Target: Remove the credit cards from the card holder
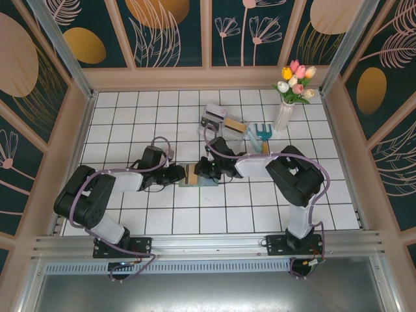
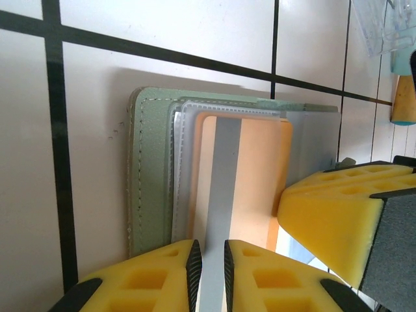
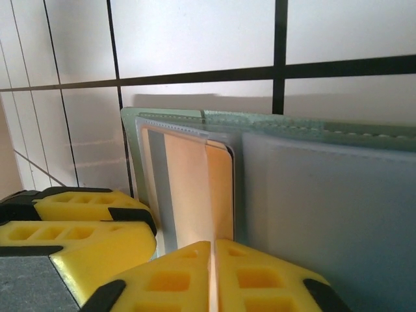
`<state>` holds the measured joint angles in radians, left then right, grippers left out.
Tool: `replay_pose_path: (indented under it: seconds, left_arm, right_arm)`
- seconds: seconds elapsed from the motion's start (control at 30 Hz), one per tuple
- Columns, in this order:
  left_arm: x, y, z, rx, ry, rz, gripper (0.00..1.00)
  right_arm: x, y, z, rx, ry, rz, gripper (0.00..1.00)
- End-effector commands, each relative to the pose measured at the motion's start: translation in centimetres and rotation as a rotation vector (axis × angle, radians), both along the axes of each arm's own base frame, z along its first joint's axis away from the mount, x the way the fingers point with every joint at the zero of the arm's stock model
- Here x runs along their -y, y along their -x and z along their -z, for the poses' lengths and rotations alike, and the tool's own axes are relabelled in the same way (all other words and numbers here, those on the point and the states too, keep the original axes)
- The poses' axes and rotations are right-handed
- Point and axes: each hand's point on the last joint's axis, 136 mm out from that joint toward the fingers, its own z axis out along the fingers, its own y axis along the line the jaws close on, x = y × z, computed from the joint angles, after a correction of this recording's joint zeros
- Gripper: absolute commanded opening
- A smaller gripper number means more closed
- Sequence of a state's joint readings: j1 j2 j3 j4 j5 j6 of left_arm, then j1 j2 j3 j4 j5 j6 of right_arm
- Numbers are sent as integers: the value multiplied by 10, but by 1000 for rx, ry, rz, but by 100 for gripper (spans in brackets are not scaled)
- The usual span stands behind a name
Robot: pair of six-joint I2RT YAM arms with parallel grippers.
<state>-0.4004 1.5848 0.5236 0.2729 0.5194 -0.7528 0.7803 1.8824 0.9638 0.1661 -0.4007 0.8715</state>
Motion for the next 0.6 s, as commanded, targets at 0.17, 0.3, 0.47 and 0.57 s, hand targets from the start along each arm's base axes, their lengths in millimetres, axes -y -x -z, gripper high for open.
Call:
replay_pose_path:
  seconds: [0.17, 0.3, 0.47, 0.57]
  left_arm:
    - [-14, 14, 20, -56, -72, -26, 26]
    - [-15, 14, 19, -49, -76, -30, 26]
    - [-16, 15, 21, -54, -81, -31, 26]
    - [-16, 15, 21, -54, -80, -31, 26]
  right_arm:
    - [5, -5, 0, 24, 13, -1, 2]
    - [7, -4, 2, 16, 27, 0, 2]
    - [15, -5, 7, 10, 82, 23, 10]
    - [18, -6, 11, 7, 112, 31, 14]
